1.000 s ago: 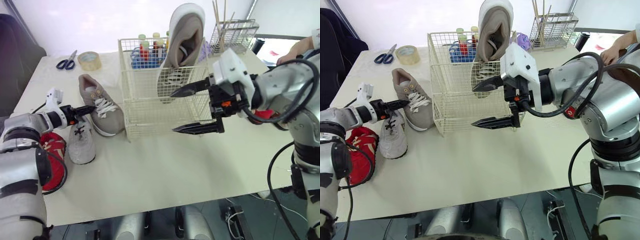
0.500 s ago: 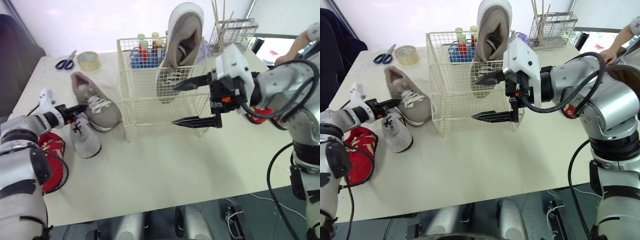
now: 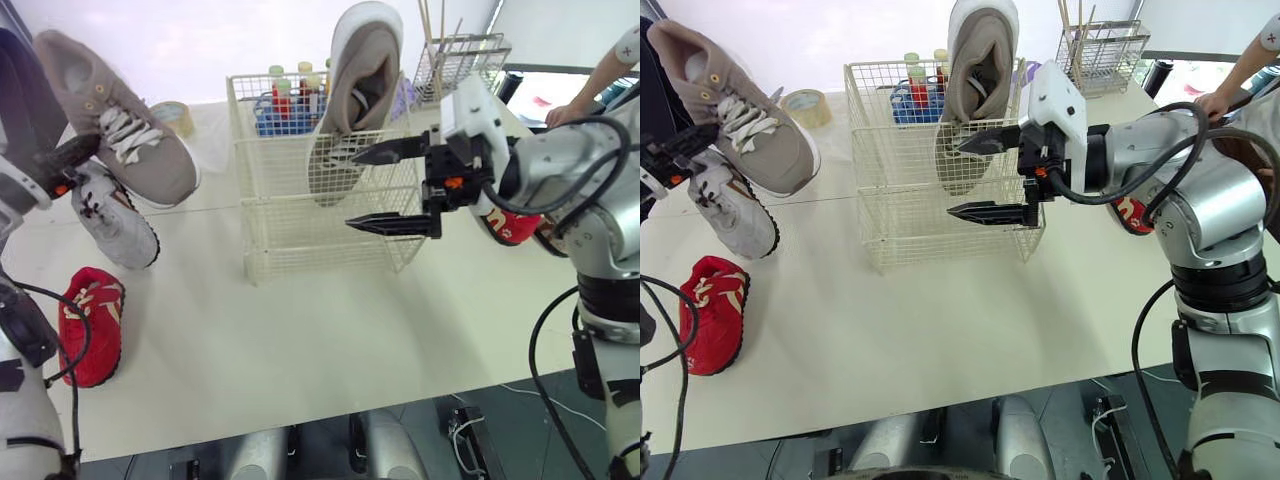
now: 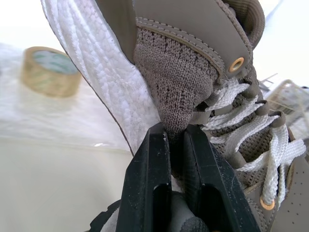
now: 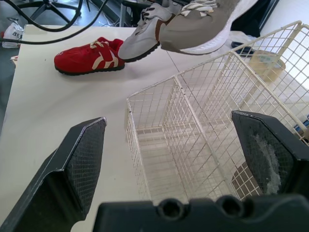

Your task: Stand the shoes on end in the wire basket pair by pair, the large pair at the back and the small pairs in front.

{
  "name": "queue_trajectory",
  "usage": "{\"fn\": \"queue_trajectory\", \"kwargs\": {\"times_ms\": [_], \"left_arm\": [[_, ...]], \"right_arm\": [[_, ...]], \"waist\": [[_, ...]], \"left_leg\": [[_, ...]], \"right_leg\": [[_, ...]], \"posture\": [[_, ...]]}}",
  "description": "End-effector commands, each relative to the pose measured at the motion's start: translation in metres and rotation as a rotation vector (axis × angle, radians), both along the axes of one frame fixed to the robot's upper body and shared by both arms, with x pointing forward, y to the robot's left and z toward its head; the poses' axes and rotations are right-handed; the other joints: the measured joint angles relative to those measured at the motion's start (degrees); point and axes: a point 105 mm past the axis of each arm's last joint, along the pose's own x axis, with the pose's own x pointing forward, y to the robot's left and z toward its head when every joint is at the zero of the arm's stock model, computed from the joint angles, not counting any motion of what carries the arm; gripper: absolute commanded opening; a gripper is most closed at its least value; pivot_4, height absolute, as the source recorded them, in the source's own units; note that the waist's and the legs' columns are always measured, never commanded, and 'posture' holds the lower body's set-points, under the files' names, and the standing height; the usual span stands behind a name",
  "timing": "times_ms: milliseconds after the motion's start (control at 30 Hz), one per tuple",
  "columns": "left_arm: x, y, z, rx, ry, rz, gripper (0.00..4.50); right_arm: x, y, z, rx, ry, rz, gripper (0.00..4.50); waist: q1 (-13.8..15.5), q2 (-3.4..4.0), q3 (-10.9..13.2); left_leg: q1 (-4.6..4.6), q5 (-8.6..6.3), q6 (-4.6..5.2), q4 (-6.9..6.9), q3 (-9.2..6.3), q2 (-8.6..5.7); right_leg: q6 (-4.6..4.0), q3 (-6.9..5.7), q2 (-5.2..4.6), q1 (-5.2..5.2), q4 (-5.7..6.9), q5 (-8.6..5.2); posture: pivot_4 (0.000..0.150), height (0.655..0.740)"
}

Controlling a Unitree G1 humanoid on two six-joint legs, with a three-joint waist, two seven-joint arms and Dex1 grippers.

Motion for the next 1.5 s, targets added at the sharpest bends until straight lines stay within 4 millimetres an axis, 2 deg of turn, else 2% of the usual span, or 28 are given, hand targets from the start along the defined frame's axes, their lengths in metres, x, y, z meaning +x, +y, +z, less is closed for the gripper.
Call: {"fn": "queue_trajectory", "kwargs": {"times_ms": [33, 267, 433, 467, 500, 600, 767, 1000, 1233, 1500], "left_arm": [[0.002, -0.010, -0.018, 0.004, 0.048, -0.039, 0.04], [0.007, -0.030, -0.084, 0.046, 0.265, -0.068, 0.04], [0.008, -0.032, -0.095, 0.039, 0.303, -0.058, 0.04], [0.008, -0.033, -0.096, 0.041, 0.308, -0.063, 0.88], [0.008, -0.033, -0.097, 0.047, 0.314, -0.060, 1.17], [0.008, -0.027, -0.092, 0.055, 0.309, -0.041, 2.70], [0.003, -0.013, -0.072, 0.077, 0.286, -0.026, 2.70], [0.005, -0.008, -0.053, 0.146, 0.267, -0.017, 2.70], [0.015, -0.024, -0.063, 0.196, 0.317, -0.048, 2.70], [0.027, -0.043, -0.095, 0.298, 0.425, -0.052, 2.70]], "right_arm": [[-0.001, -0.002, 0.015, 0.017, -0.080, -0.001, 4.50], [-0.001, -0.003, 0.015, 0.020, -0.090, 0.002, 4.50], [-0.002, -0.002, 0.015, 0.025, -0.092, 0.002, 4.50], [-0.002, -0.003, 0.015, 0.025, -0.094, -0.001, 4.50], [-0.001, -0.003, 0.015, 0.025, -0.096, -0.004, 4.50], [-0.001, -0.003, 0.015, 0.027, -0.099, -0.009, 4.50], [0.001, -0.004, 0.014, 0.030, -0.104, -0.016, 4.50], [0.002, -0.003, 0.014, 0.043, -0.113, -0.016, 4.50], [0.002, -0.001, 0.014, 0.054, -0.115, -0.013, 4.50], [-0.001, -0.001, 0.014, 0.057, -0.110, -0.025, 4.50]], "waist": [[0.00, 0.00, 0.00], [-0.10, -0.12, 0.05], [-0.42, -0.12, 0.05], [-0.41, -0.12, 0.05], [-0.41, -0.11, 0.04], [-0.39, -0.11, 0.04], [-0.38, -0.12, 0.04], [-0.08, -0.12, 0.03], [-0.03, -0.12, 0.03], [0.22, -0.13, 0.02]], "left_leg": [[0.04, 0.00, 0.01, 0.00, 0.00, 0.00], [0.05, 0.02, 0.03, 0.01, 0.00, 0.00], [0.08, 0.01, 0.02, -0.01, 0.01, 0.01], [0.08, 0.01, 0.02, -0.01, 0.00, 0.01], [0.09, 0.01, 0.02, -0.01, 0.00, 0.01], [0.13, 0.00, 0.01, -0.01, 0.01, 0.01], [0.12, 0.01, 0.01, 0.00, 0.00, 0.01], [0.15, 0.00, 0.01, 0.01, 0.01, 0.01], [0.16, 0.01, 0.02, 0.03, 0.01, 0.00], [0.17, 0.02, 0.03, 0.06, 0.01, 0.00]], "right_leg": [[0.00, 0.00, 0.00, 0.04, 0.01, 0.00], [0.00, 0.00, 0.02, 0.02, 0.04, 0.00], [0.00, 0.00, 0.02, 0.02, 0.06, 0.00], [0.00, 0.00, 0.02, 0.02, 0.07, 0.00], [0.00, 0.01, 0.01, 0.02, 0.07, 0.00], [0.00, 0.01, 0.00, 0.05, 0.06, 0.00], [0.00, 0.01, 0.01, 0.05, 0.06, 0.00], [0.00, 0.00, 0.01, 0.09, 0.07, 0.00], [0.00, 0.00, 0.01, 0.10, 0.08, 0.00], [0.01, -0.01, 0.02, 0.12, 0.13, 0.00]], "posture": [[0.150, 0.7400], [0.150, 0.7400], [0.150, 0.7400], [0.150, 0.7400], [0.150, 0.7400], [0.150, 0.7400], [0.150, 0.7400], [0.150, 0.7400], [0.150, 0.7400], [0.150, 0.7400]]}}
